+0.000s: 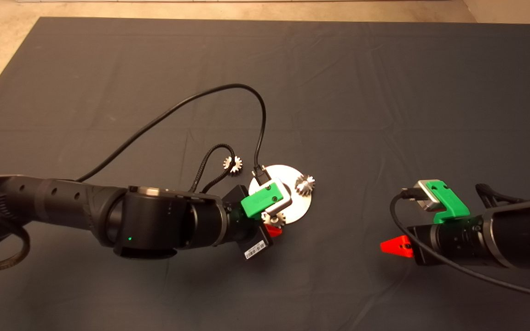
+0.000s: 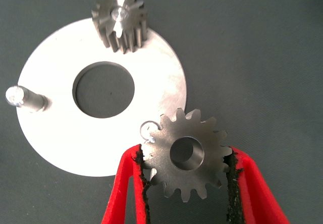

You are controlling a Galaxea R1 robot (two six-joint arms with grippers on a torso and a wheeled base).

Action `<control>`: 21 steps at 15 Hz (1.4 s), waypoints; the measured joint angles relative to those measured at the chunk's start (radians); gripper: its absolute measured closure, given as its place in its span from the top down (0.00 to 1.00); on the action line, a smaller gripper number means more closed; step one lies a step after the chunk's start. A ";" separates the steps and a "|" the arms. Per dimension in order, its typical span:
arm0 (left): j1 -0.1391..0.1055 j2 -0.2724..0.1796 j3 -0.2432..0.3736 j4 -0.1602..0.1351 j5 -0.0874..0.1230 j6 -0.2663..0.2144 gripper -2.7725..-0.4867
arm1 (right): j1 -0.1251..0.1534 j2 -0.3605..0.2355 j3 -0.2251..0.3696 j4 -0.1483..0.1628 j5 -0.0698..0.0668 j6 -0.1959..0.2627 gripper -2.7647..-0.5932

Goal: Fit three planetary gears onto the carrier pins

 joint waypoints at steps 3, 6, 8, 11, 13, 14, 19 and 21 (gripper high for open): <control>0.018 0.014 -0.030 -0.002 0.001 0.014 0.06 | 0.000 0.000 0.000 0.000 0.001 0.000 0.74; 0.018 0.023 -0.043 -0.003 -0.008 0.064 0.06 | 0.000 0.000 0.000 0.001 0.000 0.000 0.74; 0.018 0.022 -0.044 -0.003 -0.011 0.067 0.06 | 0.000 0.000 0.000 0.001 0.000 0.000 0.74; 0.018 0.021 -0.044 -0.003 -0.013 0.068 0.06 | 0.000 0.000 0.000 0.001 0.000 0.000 0.74; 0.017 0.014 -0.044 -0.003 -0.018 0.068 0.06 | 0.000 -0.002 0.000 0.001 0.000 0.000 0.74; 0.015 0.012 -0.044 -0.002 -0.016 0.068 0.06 | 0.000 -0.002 0.000 0.001 0.000 0.000 0.74; -0.026 -0.020 -0.033 -0.011 0.001 0.068 0.05 | 0.000 -0.003 0.000 0.001 0.000 0.000 0.74; -0.027 -0.020 -0.033 -0.018 0.000 0.068 0.05 | 0.000 -0.003 0.000 0.001 0.000 0.000 0.74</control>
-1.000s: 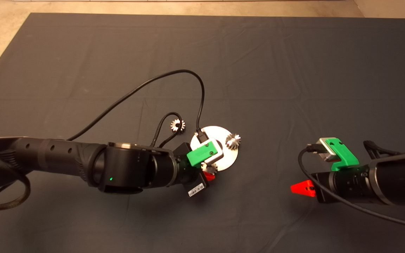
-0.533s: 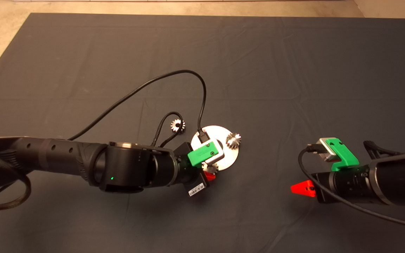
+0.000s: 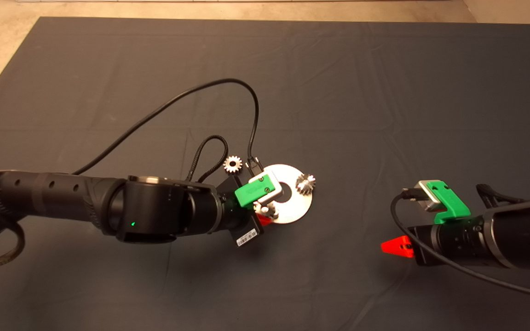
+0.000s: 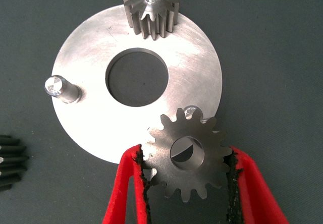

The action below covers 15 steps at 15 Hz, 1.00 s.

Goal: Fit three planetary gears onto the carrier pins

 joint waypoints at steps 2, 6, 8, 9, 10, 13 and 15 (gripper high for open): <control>0.000 0.002 0.000 0.000 0.000 0.000 0.05 | 0.000 0.000 0.000 0.000 0.000 0.000 0.74; 0.000 0.026 0.000 0.000 0.000 -0.001 0.05 | 0.000 0.000 0.000 0.000 0.000 0.000 0.74; 0.000 0.033 0.000 0.000 -0.003 -0.001 0.05 | 0.000 0.000 0.000 0.000 0.000 0.000 0.74; 0.000 0.033 0.000 0.000 -0.003 -0.001 0.05 | 0.000 0.000 0.000 0.000 0.000 0.000 0.74; 0.000 0.034 0.000 0.000 -0.002 -0.003 0.05 | 0.000 0.000 0.000 0.000 0.000 0.000 0.74; 0.001 0.039 0.000 0.000 -0.003 -0.004 0.05 | 0.000 0.000 0.000 0.000 0.000 0.000 0.74; 0.006 0.042 -0.005 0.000 -0.005 -0.003 0.05 | 0.000 0.000 0.000 0.000 0.000 0.000 0.74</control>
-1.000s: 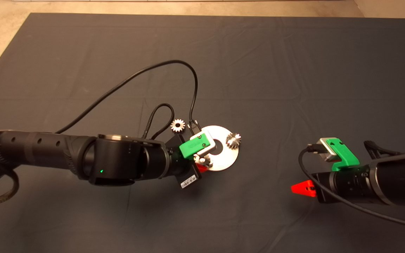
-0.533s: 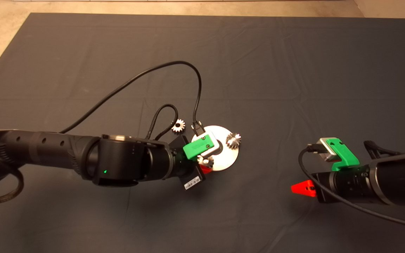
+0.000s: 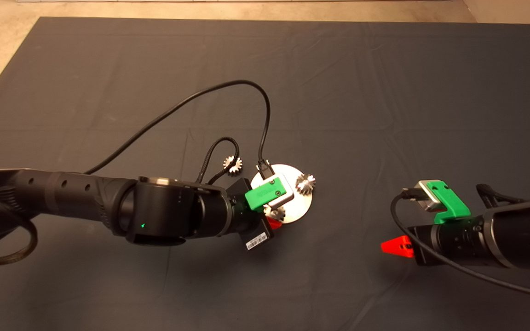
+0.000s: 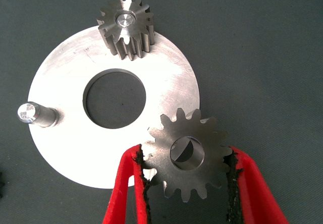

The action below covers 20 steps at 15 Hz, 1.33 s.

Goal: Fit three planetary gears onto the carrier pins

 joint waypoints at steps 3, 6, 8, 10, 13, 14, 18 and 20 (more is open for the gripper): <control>0.000 0.000 -0.004 0.000 0.001 0.000 0.05 | 0.000 0.000 0.000 0.000 0.000 0.000 0.74; 0.000 0.000 -0.014 0.000 -0.001 0.001 0.05 | 0.000 0.000 0.000 0.000 0.000 0.000 0.74; 0.000 0.000 -0.021 0.000 -0.001 0.002 0.05 | 0.000 0.000 0.000 0.000 0.000 0.000 0.74; 0.000 0.000 -0.021 0.000 -0.001 0.002 0.05 | 0.000 0.000 0.000 0.000 0.000 0.000 0.74; 0.000 0.007 -0.031 0.000 -0.003 0.003 0.05 | 0.000 0.000 0.000 0.000 0.000 0.000 0.74; 0.000 0.007 -0.034 0.000 -0.003 0.003 0.05 | 0.000 0.000 0.000 0.000 0.000 0.000 0.74; 0.002 0.008 -0.037 0.000 -0.016 0.003 0.05 | 0.000 0.000 0.000 0.000 0.000 0.000 0.74; 0.003 0.008 -0.039 0.000 -0.019 0.003 0.05 | 0.000 0.000 0.000 0.000 0.000 0.000 0.74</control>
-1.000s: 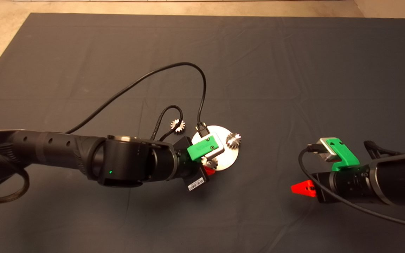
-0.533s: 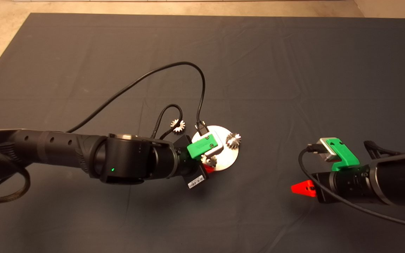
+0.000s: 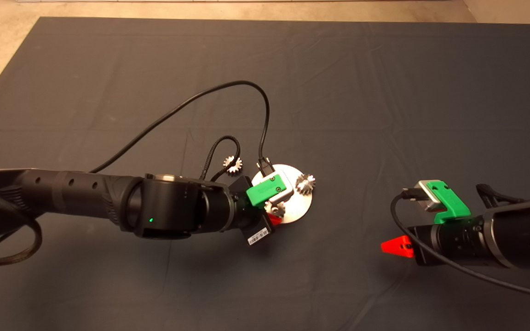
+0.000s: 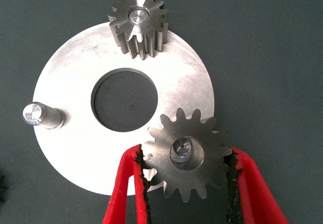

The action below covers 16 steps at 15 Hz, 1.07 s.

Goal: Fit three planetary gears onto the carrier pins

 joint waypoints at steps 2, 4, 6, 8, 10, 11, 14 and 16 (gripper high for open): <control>0.000 0.000 0.000 0.000 -0.001 0.000 0.05 | 0.000 0.000 0.000 0.000 0.000 0.000 0.74; 0.003 0.000 0.000 0.001 -0.002 0.000 0.05 | 0.000 0.000 0.000 0.000 0.000 0.000 0.74; 0.016 0.008 0.000 0.005 -0.002 0.001 0.05 | 0.000 0.000 0.000 0.000 0.000 0.000 0.74; 0.016 0.016 -0.006 0.006 -0.008 0.001 0.05 | 0.000 0.000 0.000 0.000 0.000 0.000 0.74; 0.020 0.023 -0.011 0.006 -0.010 0.001 0.05 | 0.000 0.000 0.000 0.001 0.000 0.000 0.74; 0.024 0.023 -0.012 0.008 -0.015 0.001 0.05 | 0.000 0.000 0.000 0.002 0.000 0.000 0.74; 0.030 0.030 -0.030 0.007 -0.025 0.001 0.05 | 0.000 0.000 0.001 0.003 0.001 0.000 0.74; 0.033 0.036 -0.037 0.007 -0.026 0.001 0.05 | 0.000 -0.002 0.001 0.003 0.000 0.000 0.74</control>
